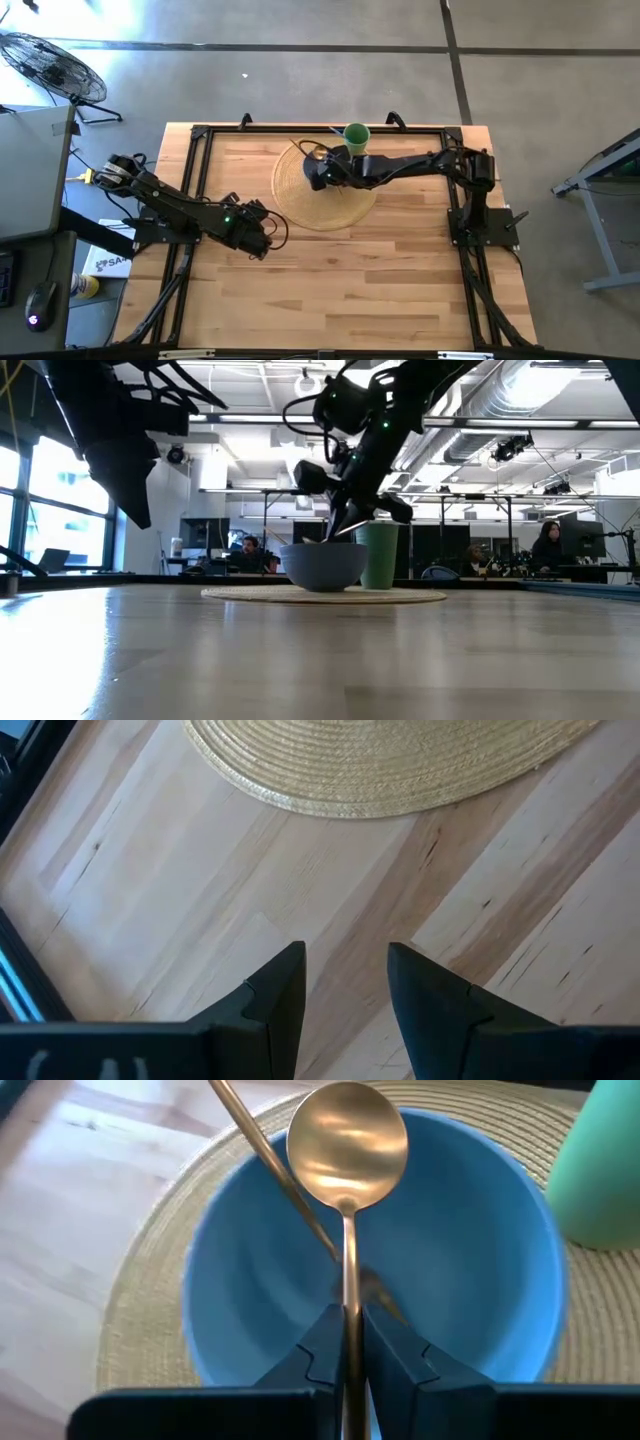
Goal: Pick & Place Utensil
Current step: Put the gold spoon into the blue bowl on the brown mat
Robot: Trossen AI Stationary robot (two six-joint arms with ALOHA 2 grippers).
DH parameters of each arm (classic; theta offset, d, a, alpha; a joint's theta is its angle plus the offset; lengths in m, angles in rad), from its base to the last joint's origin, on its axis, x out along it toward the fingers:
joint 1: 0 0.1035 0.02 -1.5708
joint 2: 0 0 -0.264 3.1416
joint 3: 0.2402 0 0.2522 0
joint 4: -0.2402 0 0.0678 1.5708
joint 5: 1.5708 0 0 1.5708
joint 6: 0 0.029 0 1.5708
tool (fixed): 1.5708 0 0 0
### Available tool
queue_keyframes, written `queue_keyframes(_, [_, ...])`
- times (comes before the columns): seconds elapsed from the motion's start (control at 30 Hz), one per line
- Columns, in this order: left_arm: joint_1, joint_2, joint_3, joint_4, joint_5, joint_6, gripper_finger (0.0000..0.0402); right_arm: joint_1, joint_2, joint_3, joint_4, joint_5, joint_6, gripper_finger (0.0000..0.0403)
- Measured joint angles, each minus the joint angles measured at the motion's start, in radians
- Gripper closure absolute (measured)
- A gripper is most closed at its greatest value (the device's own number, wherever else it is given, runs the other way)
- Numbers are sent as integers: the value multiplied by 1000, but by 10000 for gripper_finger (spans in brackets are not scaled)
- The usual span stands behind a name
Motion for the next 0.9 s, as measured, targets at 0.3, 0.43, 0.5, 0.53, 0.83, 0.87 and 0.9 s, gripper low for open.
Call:
queue_keyframes(0.3, [0, 0, 0, 15, 5, 5, 263, -1, 29, -1, 21, 5, -58, 377])
queue_keyframes(0.43, [0, 0, 0, 16, 5, 10, 263, -8, 32, 0, 22, 7, -68, 375])
queue_keyframes(0.5, [0, 0, 0, 16, 5, 10, 263, -11, 34, -1, 21, 9, -71, 376])
queue_keyframes(0.53, [0, 0, 0, 16, 5, 10, 263, -12, 34, -1, 23, 8, -72, 376])
queue_keyframes(0.83, [0, 0, 0, 15, 14, 10, 263, -13, 34, -1, 15, -30, -73, 370])
queue_keyframes(0.87, [0, 0, 0, 15, 14, 10, 263, -13, 34, -1, 14, -34, -73, 370])
queue_keyframes(0.9, [0, 0, 0, 15, 15, 10, 263, -13, 34, -1, 14, -34, -73, 370])
